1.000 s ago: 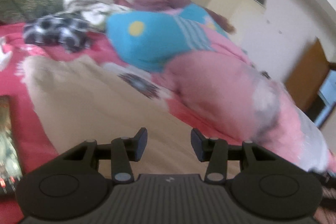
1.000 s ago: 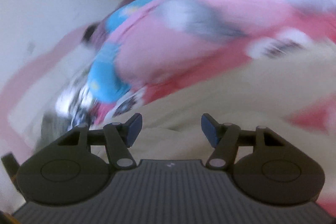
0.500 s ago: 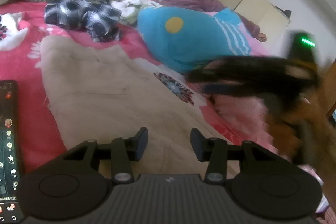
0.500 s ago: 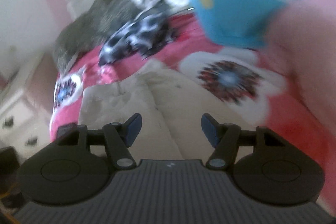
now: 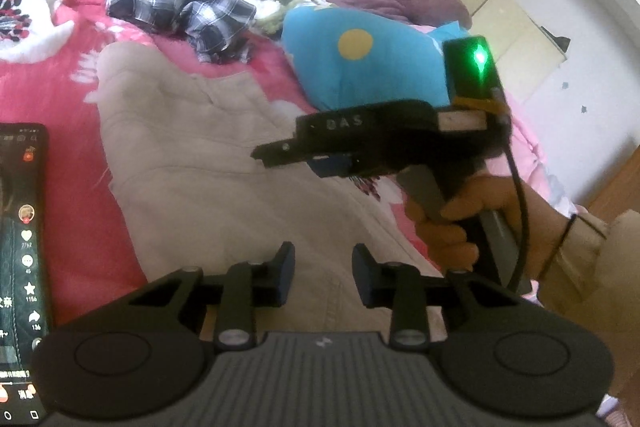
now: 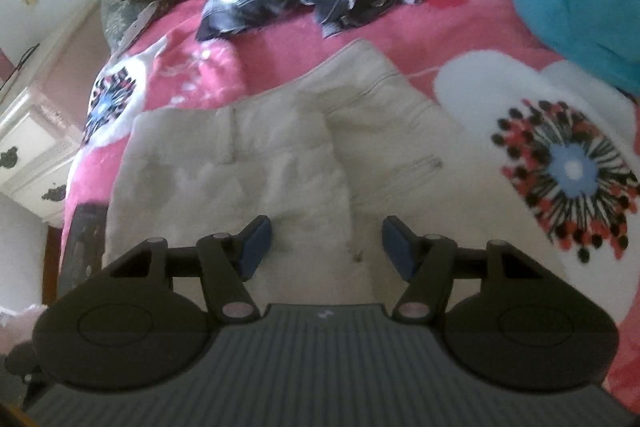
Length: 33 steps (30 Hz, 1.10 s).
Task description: Fold clothes
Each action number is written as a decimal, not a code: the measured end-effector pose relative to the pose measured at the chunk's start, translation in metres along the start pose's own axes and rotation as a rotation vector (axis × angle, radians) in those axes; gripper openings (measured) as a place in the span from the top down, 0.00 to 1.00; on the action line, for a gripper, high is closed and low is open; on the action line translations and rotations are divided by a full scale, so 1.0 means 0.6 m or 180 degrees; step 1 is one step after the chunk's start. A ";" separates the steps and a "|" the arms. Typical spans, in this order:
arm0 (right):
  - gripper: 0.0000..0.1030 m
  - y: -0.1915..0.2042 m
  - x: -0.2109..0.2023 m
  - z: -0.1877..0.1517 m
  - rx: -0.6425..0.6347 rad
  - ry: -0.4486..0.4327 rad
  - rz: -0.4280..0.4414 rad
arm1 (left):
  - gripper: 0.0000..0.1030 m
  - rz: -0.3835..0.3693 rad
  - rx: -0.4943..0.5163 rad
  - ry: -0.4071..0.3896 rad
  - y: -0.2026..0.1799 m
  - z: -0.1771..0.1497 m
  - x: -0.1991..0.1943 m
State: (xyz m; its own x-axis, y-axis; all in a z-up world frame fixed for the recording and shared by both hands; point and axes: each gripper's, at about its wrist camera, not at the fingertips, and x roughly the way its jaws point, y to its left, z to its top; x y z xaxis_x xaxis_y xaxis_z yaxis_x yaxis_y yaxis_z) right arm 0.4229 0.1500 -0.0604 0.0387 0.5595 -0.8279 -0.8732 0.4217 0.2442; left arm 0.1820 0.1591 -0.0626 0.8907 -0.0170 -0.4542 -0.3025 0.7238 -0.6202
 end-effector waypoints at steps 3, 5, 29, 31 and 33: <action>0.53 0.002 -0.008 -0.012 0.0073 0.0001 0.0006 | 0.68 -0.0006 -0.0028 0.0003 0.000 0.000 -0.001; 0.63 0.004 -0.009 -0.018 0.0151 -0.0039 -0.0040 | 0.68 -0.0002 -0.0060 0.0001 0.001 0.001 -0.001; 0.86 0.116 -0.026 0.017 -0.1100 -0.0557 -0.1646 | 0.70 -0.0085 -0.0382 -0.0137 0.018 0.022 -0.011; 0.86 0.112 -0.012 0.019 -0.1189 -0.0516 -0.1726 | 0.70 -0.0088 -0.0390 -0.0126 0.018 0.022 -0.010; 0.86 0.105 0.003 0.021 -0.1232 -0.0479 -0.1788 | 0.69 -0.0089 -0.0392 -0.0122 0.019 0.023 -0.010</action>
State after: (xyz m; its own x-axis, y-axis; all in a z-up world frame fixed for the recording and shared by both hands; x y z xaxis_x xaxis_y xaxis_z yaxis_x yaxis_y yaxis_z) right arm 0.3741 0.1864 -0.0402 0.5775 0.4357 -0.6904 -0.8105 0.4071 -0.4211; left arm 0.1781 0.1766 -0.0583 0.9110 -0.0078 -0.4124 -0.3147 0.6332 -0.7071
